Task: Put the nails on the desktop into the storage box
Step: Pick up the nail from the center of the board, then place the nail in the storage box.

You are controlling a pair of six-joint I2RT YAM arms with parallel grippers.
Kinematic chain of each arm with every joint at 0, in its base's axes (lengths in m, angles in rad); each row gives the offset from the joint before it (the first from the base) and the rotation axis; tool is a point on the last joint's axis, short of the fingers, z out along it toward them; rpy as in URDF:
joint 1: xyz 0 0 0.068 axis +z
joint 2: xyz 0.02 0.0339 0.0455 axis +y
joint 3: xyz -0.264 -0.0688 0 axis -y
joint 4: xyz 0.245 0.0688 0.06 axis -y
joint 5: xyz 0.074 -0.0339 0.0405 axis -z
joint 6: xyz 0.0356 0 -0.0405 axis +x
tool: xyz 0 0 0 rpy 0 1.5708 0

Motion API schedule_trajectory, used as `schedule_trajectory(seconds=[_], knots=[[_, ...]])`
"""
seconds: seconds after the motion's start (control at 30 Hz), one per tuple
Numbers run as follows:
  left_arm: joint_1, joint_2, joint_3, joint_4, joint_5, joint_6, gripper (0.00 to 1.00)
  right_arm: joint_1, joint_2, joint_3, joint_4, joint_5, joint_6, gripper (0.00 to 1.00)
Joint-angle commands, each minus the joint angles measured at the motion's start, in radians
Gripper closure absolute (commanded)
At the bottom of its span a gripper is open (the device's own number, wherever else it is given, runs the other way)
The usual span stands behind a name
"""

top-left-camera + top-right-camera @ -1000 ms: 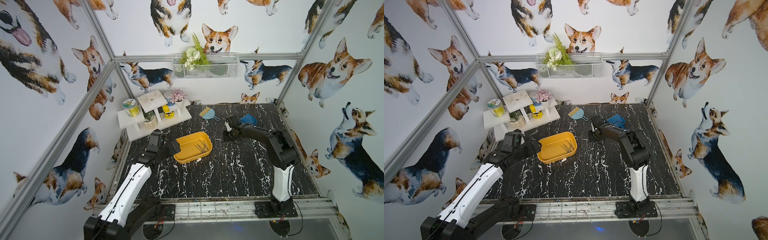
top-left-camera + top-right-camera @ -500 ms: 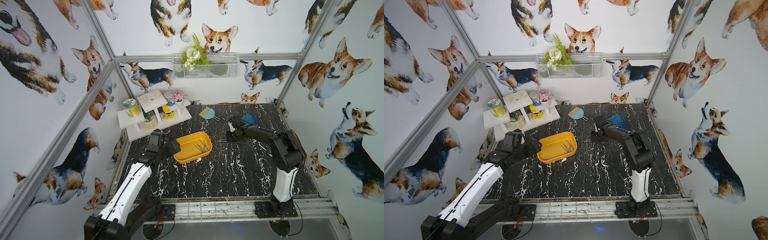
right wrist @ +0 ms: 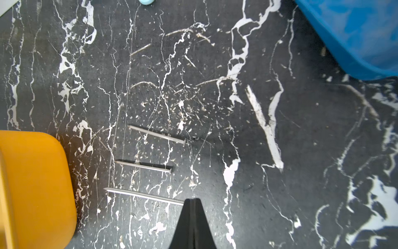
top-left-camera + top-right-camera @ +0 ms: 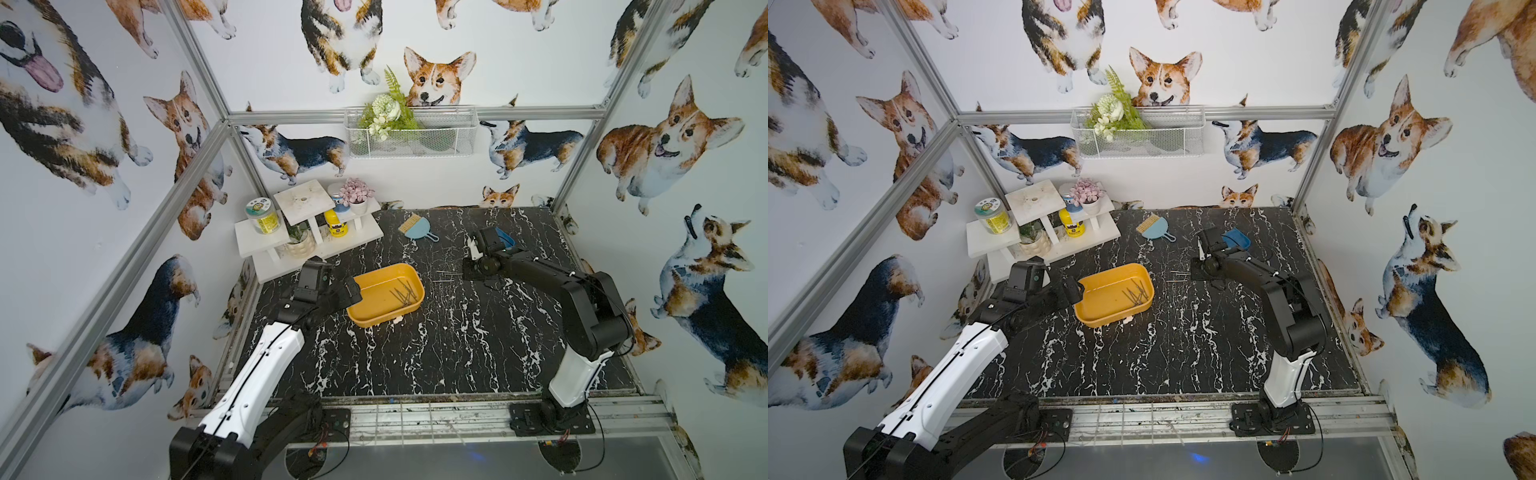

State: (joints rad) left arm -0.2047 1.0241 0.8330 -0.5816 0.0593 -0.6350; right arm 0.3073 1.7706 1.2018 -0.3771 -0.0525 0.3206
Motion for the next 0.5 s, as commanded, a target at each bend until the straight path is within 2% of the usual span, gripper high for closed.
schedule_trajectory(seconds=[0.0, 0.2, 0.47], knots=[[0.000, 0.003, 0.008, 0.009, 0.002, 0.006, 0.00, 0.001, -0.033, -0.017, -0.009, -0.011, -0.010, 1.00], [0.000, 0.006, 0.001, 0.016, 0.002, 0.004, 0.00, 0.029, -0.092, -0.014, -0.016, -0.036, 0.005, 1.00], [-0.001, 0.002, -0.024, 0.028, -0.006, -0.005, 0.00, 0.203, -0.083, 0.093, -0.049, -0.018, 0.051, 1.00]])
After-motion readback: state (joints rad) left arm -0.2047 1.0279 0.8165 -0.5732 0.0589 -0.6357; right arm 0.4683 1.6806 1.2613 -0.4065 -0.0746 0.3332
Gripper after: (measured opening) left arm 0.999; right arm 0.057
